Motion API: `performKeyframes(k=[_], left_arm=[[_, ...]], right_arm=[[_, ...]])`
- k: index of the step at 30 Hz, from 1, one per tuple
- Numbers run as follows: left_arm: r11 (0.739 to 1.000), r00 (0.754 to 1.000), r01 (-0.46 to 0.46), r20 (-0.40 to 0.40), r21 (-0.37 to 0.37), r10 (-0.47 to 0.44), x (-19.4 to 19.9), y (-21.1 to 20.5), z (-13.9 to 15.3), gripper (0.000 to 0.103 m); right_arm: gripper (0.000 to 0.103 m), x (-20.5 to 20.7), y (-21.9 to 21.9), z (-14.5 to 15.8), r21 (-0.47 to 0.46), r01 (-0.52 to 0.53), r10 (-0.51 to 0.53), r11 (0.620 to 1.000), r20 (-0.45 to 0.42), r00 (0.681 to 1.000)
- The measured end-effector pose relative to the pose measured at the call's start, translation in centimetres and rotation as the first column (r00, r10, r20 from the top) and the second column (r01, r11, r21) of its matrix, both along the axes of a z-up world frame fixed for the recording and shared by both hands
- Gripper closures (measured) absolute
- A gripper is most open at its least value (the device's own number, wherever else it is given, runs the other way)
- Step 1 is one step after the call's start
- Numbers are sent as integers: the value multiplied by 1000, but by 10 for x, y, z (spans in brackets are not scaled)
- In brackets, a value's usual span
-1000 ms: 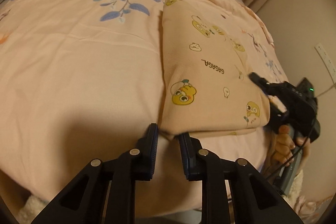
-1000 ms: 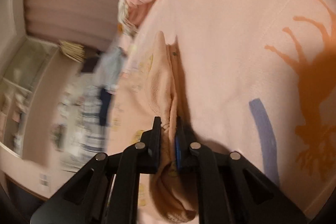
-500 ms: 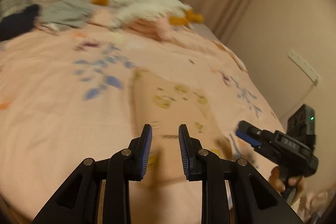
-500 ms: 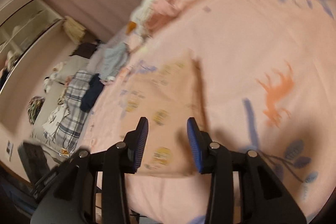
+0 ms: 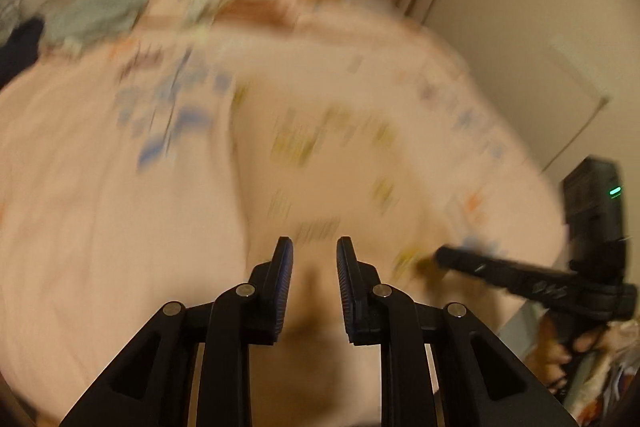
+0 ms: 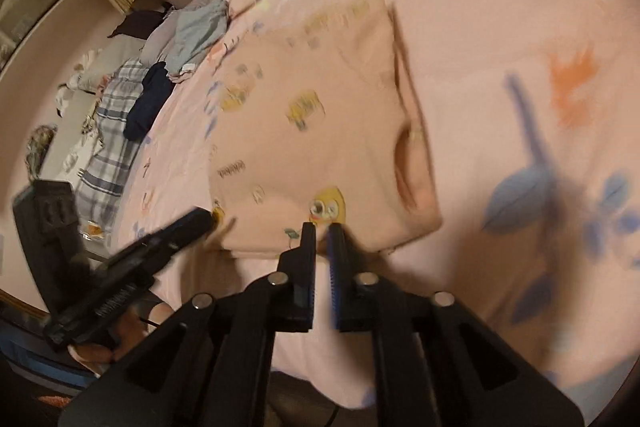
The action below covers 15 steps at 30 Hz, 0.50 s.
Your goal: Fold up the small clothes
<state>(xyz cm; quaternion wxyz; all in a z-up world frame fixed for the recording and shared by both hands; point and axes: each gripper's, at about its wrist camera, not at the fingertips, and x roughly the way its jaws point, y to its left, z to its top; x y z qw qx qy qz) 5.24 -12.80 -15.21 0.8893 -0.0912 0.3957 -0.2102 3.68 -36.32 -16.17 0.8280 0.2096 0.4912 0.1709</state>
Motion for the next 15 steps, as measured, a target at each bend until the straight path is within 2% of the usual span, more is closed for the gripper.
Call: performKeyframes(k=[1, 2, 4, 6, 8, 9, 10, 11, 13, 14, 15], left_arm=[[1000, 999, 6, 47, -13, -6, 10, -2, 11, 84], [1000, 998, -1, 61, -11, 1, 23, -4, 15, 84], [999, 999, -28, 28, 20, 27, 59, -12, 10, 84], [991, 996, -71, -52, 114, 77, 107, -23, -14, 84], [963, 985, -127, -80, 236, 150, 148, -24, -48, 84], [962, 982, -132, -100, 241, 160, 160, -21, -61, 84], [972, 983, -131, -101, 197, 153, 167, -16, -70, 84], [976, 985, -129, -89, 177, 147, 167, -10, -69, 84], [980, 987, -115, -91, 163, 131, 165, -2, -62, 84], [984, 985, -124, -101, 131, 138, 162, 5, -56, 84], [986, 983, -136, -108, 97, 147, 158, 12, -50, 85]], right_arm=[[93, 7, -1, 11, -21, -3, 4, 1000, 28, 1000], [93, 18, -2, 18, -21, 1, 0, 1000, 34, 999], [93, 39, 1, 21, 7, 13, -13, 1000, 39, 999], [93, 79, 0, 15, 23, 45, -46, 999, 17, 999], [93, 117, -3, -6, -14, 105, -105, 994, -47, 993], [99, 129, -2, -17, -48, 118, -122, 992, -67, 990], [103, 137, -4, -28, -82, 139, -146, 987, -86, 986], [103, 140, -9, -42, -74, 159, -166, 985, -96, 981], [103, 134, -27, -49, 59, 180, -176, 982, -76, 982], [103, 137, -32, -44, 81, 185, -176, 979, -104, 979], [96, 137, -37, -37, 95, 198, -186, 976, -116, 976]])
